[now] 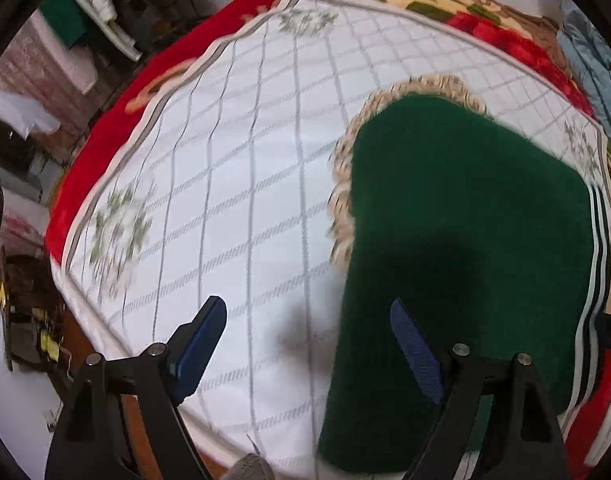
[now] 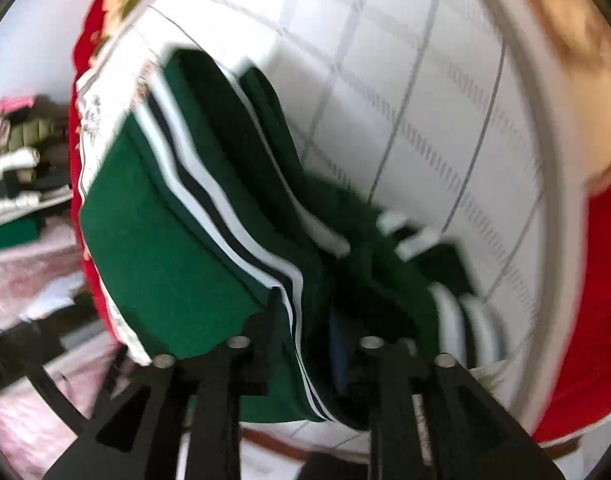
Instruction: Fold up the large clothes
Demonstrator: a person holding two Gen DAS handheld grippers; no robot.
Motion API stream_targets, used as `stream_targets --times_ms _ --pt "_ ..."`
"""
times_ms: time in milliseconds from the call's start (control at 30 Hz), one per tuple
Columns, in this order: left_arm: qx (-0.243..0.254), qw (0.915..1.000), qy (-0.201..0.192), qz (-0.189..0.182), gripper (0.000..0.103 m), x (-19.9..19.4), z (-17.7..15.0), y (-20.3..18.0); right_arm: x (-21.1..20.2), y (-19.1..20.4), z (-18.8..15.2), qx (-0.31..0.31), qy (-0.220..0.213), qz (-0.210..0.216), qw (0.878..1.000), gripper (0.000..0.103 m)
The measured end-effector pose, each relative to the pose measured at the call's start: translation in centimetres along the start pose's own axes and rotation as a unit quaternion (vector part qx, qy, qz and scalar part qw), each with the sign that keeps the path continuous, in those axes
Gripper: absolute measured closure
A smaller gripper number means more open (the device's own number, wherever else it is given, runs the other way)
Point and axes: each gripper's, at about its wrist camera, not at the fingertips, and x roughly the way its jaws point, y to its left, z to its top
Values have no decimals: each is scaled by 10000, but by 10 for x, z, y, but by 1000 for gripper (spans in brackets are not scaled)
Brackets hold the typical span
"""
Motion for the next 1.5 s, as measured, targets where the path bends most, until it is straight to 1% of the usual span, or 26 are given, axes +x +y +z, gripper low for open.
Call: stream_targets --times_ms 33,100,167,233,333,400,433,467,500,533,567,667,733,800,867,933,967,1033,1067,1100,1167,1233,1267,1367,1433,1500 --pt "34 9999 -71 82 20 4 8 -4 -10 5 3 -117 -174 31 9998 49" --pt "90 9996 -169 215 20 18 28 -13 -18 16 11 -277 -432 180 9985 40" --pt "96 9994 -192 281 20 32 42 -20 -20 24 23 -316 -579 307 9973 40" --pt "203 9990 -184 343 20 44 53 -28 -12 44 44 -326 -753 482 9955 40" --pt "387 9979 -250 445 19 47 60 -32 4 65 78 -404 -683 613 9950 40" --pt "450 9976 -266 463 19 48 60 -32 17 71 92 -465 -572 687 9949 40" --pt "463 9974 -287 469 19 47 60 -32 24 76 97 -486 -528 689 9950 43" --pt "474 9973 -301 479 19 48 60 -33 24 73 95 -490 -542 694 9949 51" --pt "482 9972 -311 486 19 48 59 -33 28 76 96 -517 -612 648 9947 81" --pt "469 9972 -317 483 19 48 59 -33 30 77 97 -625 -628 572 9944 100" --pt "460 9973 -319 473 19 48 59 -32 34 82 96 -720 -641 511 9940 100" --pt "463 9974 -332 430 19 51 59 -32 17 91 89 -873 -1022 256 9906 100" --pt "438 9978 -369 336 19 52 59 -31 0 94 91 -746 -1320 282 9880 100" --pt "399 9982 -367 264 19 53 59 -29 -2 93 99 -582 -1419 230 9879 100" --pt "405 9982 -351 262 18 54 60 -30 14 92 110 -515 -1256 -45 9907 101" --pt "385 9984 -320 246 18 54 61 -31 41 94 118 -695 -1005 -520 9911 100" --pt "383 9985 -310 252 18 54 61 -31 51 96 121 -781 -828 -649 9914 100" --pt "373 9985 -297 272 18 53 60 -30 49 96 126 -760 -696 -585 9930 99" --pt "346 9987 -280 263 18 53 60 -28 43 93 127 -684 -591 -427 9950 95" --pt "313 9989 -257 238 18 53 59 -27 32 88 126 -568 -448 -266 9970 88" --pt "183 9995 -190 189 18 48 58 -22 11 78 119 -458 -384 -62 9982 73" --pt "59 9998 -156 133 18 39 53 -17 -22 59 96 -388 -481 123 9980 44" --pt "3 9998 -156 100 18 33 49 -14 -31 52 86 -361 -518 160 9979 40" --pt "-129 9998 -145 19 18 13 27 -9 -52 16 44 -32 -422 256 9988 39" --pt "-125 9999 -54 56 18 6 8 -11 -55 -11 17 342 -231 393 9984 39" --pt "-90 9999 58 125 18 4 -8 -14 -43 -33 -5 694 41 567 9960 39"
